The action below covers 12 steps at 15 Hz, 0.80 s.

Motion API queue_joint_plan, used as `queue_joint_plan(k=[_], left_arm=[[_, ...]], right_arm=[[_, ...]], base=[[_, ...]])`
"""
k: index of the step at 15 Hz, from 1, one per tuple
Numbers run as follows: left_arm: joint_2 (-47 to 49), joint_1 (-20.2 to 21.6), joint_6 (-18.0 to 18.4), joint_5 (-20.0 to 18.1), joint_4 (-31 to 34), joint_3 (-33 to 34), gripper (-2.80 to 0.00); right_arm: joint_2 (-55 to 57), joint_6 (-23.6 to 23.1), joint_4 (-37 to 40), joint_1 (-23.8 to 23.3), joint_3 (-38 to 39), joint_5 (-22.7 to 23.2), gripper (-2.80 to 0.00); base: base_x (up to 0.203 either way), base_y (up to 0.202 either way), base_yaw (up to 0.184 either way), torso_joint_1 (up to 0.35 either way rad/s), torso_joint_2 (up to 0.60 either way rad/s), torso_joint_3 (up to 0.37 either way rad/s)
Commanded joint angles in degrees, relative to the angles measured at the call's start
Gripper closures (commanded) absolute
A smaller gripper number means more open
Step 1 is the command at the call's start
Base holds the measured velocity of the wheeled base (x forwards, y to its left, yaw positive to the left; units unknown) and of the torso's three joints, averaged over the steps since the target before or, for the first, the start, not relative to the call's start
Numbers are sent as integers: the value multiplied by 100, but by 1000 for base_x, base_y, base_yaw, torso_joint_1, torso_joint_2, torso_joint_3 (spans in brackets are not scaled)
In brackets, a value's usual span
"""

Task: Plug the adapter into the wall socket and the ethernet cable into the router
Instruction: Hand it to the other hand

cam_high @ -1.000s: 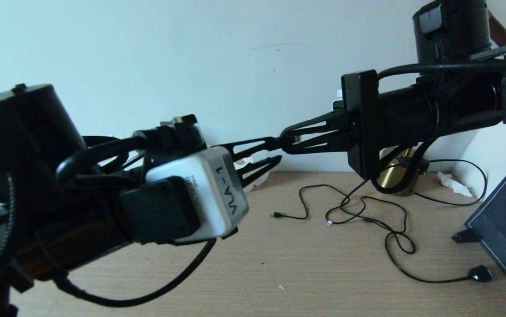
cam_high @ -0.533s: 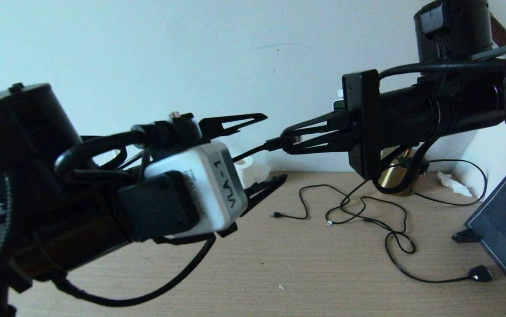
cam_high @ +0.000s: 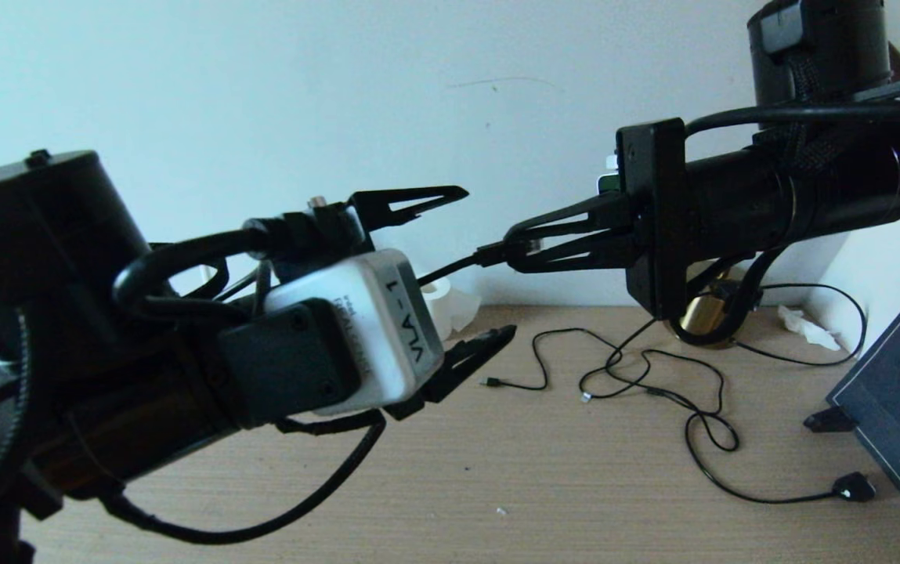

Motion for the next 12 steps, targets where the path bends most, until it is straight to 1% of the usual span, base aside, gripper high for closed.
queue_joint_plan(k=[1,12], left_arm=[[16,-1,32,-7,-28,7,0],[113,-10,32,-7,-28,-57,0]], right_arm=[[-4,43,7,4,-7,34,0],[32,34,7,31,11,34,0]], base=[[0,0,0,0,0,0],[0,0,0,0,0,0]])
